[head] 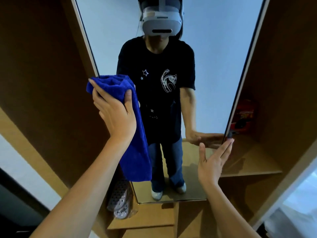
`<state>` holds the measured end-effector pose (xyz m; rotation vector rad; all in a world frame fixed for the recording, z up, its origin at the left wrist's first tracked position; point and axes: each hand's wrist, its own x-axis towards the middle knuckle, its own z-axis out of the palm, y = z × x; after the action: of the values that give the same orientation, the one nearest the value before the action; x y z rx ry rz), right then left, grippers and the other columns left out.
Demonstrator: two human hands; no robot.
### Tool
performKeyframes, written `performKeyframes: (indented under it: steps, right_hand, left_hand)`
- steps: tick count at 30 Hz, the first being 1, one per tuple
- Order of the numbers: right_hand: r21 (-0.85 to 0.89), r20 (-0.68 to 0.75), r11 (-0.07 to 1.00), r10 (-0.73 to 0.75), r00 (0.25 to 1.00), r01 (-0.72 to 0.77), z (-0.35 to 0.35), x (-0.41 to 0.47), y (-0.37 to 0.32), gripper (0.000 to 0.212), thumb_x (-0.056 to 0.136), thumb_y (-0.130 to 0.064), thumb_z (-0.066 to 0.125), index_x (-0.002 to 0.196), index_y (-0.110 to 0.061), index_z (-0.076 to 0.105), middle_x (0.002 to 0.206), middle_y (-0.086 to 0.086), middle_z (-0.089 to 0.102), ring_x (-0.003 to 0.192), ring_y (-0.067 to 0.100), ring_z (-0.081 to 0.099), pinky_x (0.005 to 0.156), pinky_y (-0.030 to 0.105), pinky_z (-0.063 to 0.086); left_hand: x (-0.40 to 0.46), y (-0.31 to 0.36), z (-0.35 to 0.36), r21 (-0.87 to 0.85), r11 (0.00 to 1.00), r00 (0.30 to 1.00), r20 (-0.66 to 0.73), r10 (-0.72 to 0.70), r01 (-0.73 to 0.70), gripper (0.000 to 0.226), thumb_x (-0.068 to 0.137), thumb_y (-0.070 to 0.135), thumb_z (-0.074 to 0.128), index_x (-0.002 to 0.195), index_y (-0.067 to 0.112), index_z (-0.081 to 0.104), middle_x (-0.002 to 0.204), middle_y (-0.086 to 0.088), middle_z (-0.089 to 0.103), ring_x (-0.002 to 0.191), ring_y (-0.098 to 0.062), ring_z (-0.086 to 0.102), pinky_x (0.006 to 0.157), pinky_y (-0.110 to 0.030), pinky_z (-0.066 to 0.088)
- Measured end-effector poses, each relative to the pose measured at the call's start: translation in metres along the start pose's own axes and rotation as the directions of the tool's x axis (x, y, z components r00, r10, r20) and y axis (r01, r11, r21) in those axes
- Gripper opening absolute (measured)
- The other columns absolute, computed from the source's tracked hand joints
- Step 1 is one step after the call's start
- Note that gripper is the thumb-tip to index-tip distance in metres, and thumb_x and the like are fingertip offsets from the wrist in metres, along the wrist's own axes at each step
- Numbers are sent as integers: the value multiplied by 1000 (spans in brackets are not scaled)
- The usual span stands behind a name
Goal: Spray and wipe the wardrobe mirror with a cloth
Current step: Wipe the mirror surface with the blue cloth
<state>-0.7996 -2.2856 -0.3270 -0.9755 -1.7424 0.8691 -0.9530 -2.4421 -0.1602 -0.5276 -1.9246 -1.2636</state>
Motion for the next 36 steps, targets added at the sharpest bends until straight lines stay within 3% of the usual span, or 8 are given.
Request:
performKeyframes:
  steps: [5,17,22,28,36]
  right_hand:
    - [70,-90,992,-102,991,108,-10,36,-49,92,91,-66,39,152,-25,-16,163,1,-6,150,28,6,111,57,33]
    - [119,-92,990,-68,993,79,-17,65,-82,89,88,-70,35,154,-19,3,158,13,14,145,37,20,109,60,33]
    - [191,-152,961,-174,973,201,-32,86,-111,84,90,-73,29,153,-21,10,157,12,18,145,34,21,113,59,28]
    - [267,-218,909,-267,939,321,-54,118,-166,67,101,-47,40,154,-16,13,152,11,27,141,26,28,115,49,30]
    - [211,-226,931,-250,941,298,-55,124,-182,68,99,-51,40,150,-12,19,146,12,33,133,32,38,108,54,36]
  left_hand:
    - [23,18,-9,10,1000,1000,-21,1,0,91,95,57,42,152,2,-3,152,-21,21,136,-33,31,105,-47,35]
    - [52,40,-18,25,1000,999,-38,-2,3,88,95,57,42,152,5,0,152,-20,23,134,-33,32,104,-46,37]
    - [55,45,-22,35,999,1000,-28,-10,11,88,95,55,43,152,5,-1,150,-21,25,133,-33,33,102,-47,39]
    - [86,68,-30,63,998,997,-70,11,-7,87,95,55,41,152,5,0,150,-20,26,130,-33,35,100,-46,41]
    - [119,92,-35,113,993,992,-123,42,-28,84,96,56,38,153,6,1,151,-20,26,131,-34,36,100,-47,42]
